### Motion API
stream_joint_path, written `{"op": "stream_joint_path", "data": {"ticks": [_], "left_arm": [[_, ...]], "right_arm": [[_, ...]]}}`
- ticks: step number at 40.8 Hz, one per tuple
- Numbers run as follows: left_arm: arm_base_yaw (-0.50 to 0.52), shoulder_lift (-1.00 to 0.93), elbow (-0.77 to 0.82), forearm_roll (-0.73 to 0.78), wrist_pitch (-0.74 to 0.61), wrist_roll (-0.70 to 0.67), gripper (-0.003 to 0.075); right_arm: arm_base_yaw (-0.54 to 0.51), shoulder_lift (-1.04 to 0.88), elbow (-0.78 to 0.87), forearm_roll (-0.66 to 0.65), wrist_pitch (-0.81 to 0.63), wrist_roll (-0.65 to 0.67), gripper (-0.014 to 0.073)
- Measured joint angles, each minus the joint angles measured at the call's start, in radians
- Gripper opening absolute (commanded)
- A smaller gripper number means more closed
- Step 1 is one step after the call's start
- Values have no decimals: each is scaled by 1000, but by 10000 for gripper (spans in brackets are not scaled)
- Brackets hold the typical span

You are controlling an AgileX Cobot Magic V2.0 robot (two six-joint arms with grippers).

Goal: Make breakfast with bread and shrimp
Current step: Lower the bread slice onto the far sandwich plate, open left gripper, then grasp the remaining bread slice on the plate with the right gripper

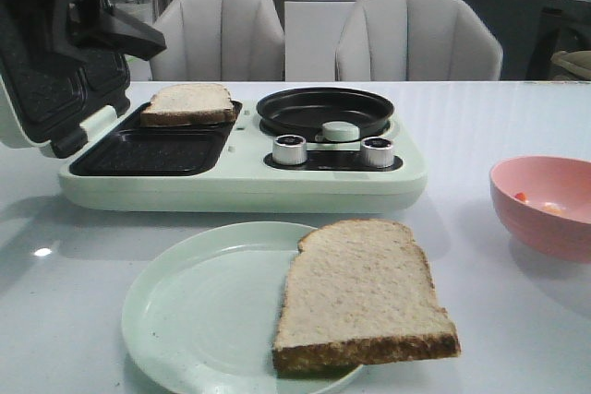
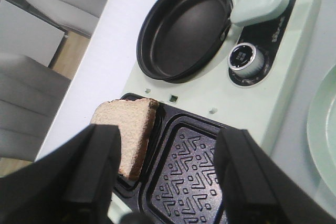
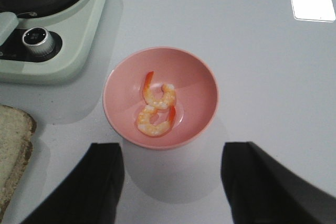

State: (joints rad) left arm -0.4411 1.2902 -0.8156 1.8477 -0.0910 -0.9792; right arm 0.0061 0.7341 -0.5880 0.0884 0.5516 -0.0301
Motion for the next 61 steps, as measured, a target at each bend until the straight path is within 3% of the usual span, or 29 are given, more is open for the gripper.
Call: {"op": "stream_joint_path", "data": {"ticks": [9, 21, 24, 26, 31, 35, 39, 48, 61], "left_arm": [[-74, -167, 117, 0, 56, -46, 434], [-85, -357, 192, -36, 28, -128, 434], [-77, -408, 200, -261, 31, -8, 434], [-74, -448, 204, -513, 79, 195, 434], [-71, -535, 204, -1049, 354, 700, 434], [-71, -584, 205, -1351, 510, 903, 434], [-71, -640, 209, -1576, 608, 987, 434], [-71, -777, 209, -1815, 737, 1016, 434], [-71, -898, 247, -1928, 776, 1022, 434]], "right_arm": [[0, 0, 0, 0, 0, 0, 517], [0, 0, 0, 0, 0, 0, 517], [0, 0, 0, 0, 0, 0, 517], [0, 0, 0, 0, 0, 0, 517], [0, 0, 0, 0, 0, 0, 517], [0, 0, 0, 0, 0, 0, 517], [0, 0, 0, 0, 0, 0, 517], [0, 0, 0, 0, 0, 0, 517], [0, 0, 0, 0, 0, 0, 517]]}}
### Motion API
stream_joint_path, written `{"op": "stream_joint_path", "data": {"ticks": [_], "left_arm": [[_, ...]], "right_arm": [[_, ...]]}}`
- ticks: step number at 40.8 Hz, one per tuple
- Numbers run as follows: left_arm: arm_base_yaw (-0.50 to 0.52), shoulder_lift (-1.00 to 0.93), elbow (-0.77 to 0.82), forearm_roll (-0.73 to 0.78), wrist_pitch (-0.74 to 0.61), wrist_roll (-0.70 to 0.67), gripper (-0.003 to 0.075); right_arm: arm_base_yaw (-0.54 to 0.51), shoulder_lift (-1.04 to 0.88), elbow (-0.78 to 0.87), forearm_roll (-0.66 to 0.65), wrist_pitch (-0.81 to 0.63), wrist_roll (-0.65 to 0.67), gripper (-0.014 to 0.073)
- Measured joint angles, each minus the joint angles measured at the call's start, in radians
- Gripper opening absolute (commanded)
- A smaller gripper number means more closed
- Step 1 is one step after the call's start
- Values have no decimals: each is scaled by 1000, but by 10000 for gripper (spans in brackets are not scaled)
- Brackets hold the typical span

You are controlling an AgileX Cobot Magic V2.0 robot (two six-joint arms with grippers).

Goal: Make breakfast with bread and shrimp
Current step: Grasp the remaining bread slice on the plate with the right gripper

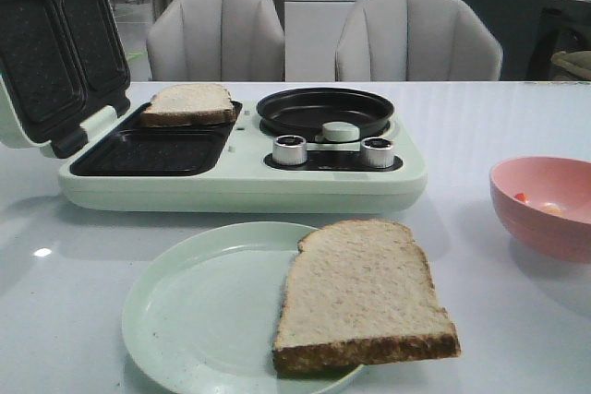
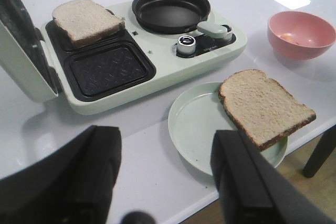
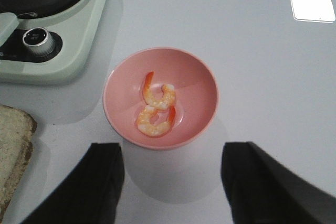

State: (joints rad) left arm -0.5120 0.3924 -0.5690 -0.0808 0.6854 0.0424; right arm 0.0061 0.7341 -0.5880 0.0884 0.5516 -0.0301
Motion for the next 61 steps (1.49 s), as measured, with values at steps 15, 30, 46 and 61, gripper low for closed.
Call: {"op": "stream_joint_path", "data": {"ticks": [15, 30, 46, 61], "left_arm": [[0, -10, 48, 0, 2, 0, 434], [0, -11, 48, 0, -52, 0, 434], [0, -11, 48, -2, -58, 0, 434], [0, -11, 48, -2, -58, 0, 434]], "right_arm": [[0, 12, 0, 67, -30, 0, 517], [163, 303, -4, 463, 124, -190, 517], [284, 672, -54, 773, -31, -391, 517], [285, 897, -188, 788, 14, -403, 517]]}}
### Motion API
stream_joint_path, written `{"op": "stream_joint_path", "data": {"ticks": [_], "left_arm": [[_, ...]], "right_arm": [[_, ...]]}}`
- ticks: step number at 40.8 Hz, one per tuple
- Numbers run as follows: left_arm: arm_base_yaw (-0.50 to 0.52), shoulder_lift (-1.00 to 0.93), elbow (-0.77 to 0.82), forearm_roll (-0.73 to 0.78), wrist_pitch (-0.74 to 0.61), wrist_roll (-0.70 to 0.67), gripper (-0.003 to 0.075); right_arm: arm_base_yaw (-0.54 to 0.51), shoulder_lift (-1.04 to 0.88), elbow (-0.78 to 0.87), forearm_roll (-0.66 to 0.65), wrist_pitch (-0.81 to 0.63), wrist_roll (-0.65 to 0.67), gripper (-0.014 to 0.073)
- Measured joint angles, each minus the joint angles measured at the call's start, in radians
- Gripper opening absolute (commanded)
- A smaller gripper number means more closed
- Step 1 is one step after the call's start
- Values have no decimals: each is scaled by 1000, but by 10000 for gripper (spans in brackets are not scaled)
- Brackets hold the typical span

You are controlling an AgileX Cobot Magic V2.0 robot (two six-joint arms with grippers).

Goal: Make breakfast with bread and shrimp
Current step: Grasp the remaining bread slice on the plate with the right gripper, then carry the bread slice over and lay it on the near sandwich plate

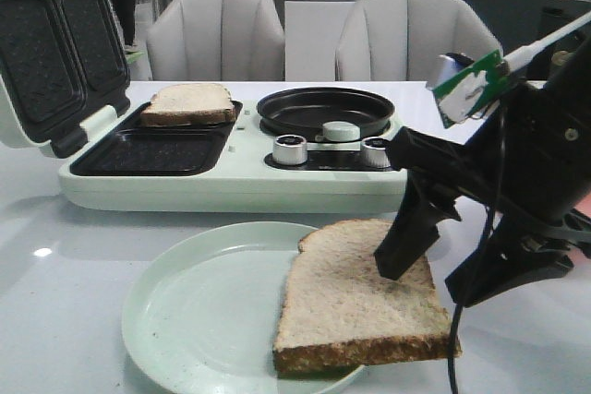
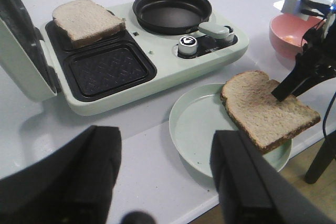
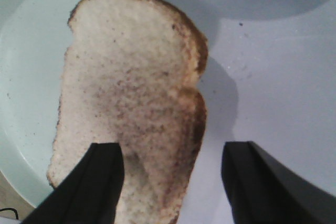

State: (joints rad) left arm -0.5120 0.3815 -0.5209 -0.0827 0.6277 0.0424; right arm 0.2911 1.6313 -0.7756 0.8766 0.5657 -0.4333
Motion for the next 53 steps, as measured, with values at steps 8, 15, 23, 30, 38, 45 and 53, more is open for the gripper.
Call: {"op": "stream_joint_path", "data": {"ticks": [8, 15, 23, 30, 38, 45, 53], "left_arm": [[0, 0, 0, 0, 0, 0, 434], [0, 0, 0, 0, 0, 0, 434], [0, 0, 0, 0, 0, 0, 434], [0, 0, 0, 0, 0, 0, 434], [0, 0, 0, 0, 0, 0, 434], [0, 0, 0, 0, 0, 0, 434], [0, 0, 0, 0, 0, 0, 434]], "right_arm": [[0, 68, -53, 0, 52, -17, 516], [0, 80, -62, 2, 73, -31, 363], [0, 80, -67, 15, 78, -33, 137], [0, 57, -69, 16, 89, -33, 61], [0, -72, -69, 2, 114, -43, 43], [0, -254, -69, 2, 123, -45, 43], [0, -355, -93, 73, 115, -56, 43]]}}
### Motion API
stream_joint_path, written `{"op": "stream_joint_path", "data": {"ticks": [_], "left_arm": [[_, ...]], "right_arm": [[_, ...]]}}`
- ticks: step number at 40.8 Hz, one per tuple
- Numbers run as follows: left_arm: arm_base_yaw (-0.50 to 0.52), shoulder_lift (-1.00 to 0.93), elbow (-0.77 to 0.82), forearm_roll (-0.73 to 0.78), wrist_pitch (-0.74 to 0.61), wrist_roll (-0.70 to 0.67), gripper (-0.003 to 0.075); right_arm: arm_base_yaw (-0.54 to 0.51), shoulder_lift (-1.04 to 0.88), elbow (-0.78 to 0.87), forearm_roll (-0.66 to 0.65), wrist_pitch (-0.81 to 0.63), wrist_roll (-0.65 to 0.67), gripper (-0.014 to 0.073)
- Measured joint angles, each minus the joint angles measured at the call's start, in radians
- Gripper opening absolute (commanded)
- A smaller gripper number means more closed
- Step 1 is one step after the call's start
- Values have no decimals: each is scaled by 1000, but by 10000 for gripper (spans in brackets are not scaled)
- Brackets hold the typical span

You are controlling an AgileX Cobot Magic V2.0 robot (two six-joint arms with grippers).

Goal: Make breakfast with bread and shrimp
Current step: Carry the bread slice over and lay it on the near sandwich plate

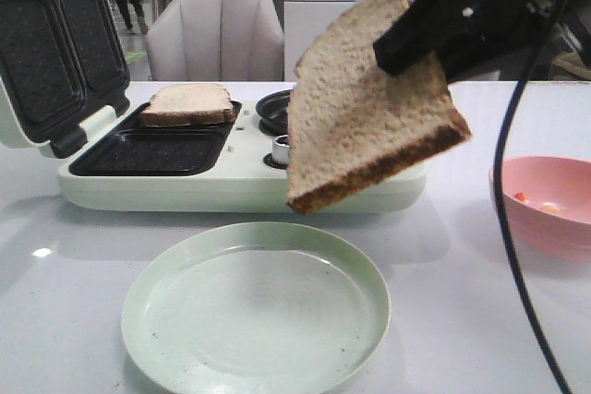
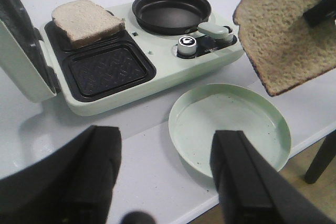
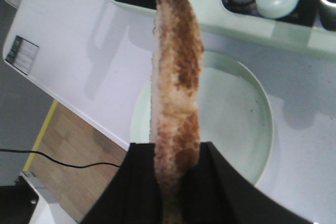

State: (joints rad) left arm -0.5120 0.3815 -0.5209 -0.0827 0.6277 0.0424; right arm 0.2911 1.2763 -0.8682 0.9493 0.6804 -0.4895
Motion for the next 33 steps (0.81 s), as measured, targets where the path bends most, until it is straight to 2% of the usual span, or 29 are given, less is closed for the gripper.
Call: {"op": "stream_joint_path", "data": {"ticks": [8, 15, 29, 33], "left_arm": [[0, 0, 0, 0, 0, 0, 434], [0, 0, 0, 0, 0, 0, 434], [0, 0, 0, 0, 0, 0, 434], [0, 0, 0, 0, 0, 0, 434]], "right_arm": [[28, 80, -142, 161, -27, -125, 43], [101, 260, -316, 303, -62, -253, 43], [211, 689, -707, 339, -87, -290, 46], [223, 784, -785, 342, -93, -290, 77]]}}
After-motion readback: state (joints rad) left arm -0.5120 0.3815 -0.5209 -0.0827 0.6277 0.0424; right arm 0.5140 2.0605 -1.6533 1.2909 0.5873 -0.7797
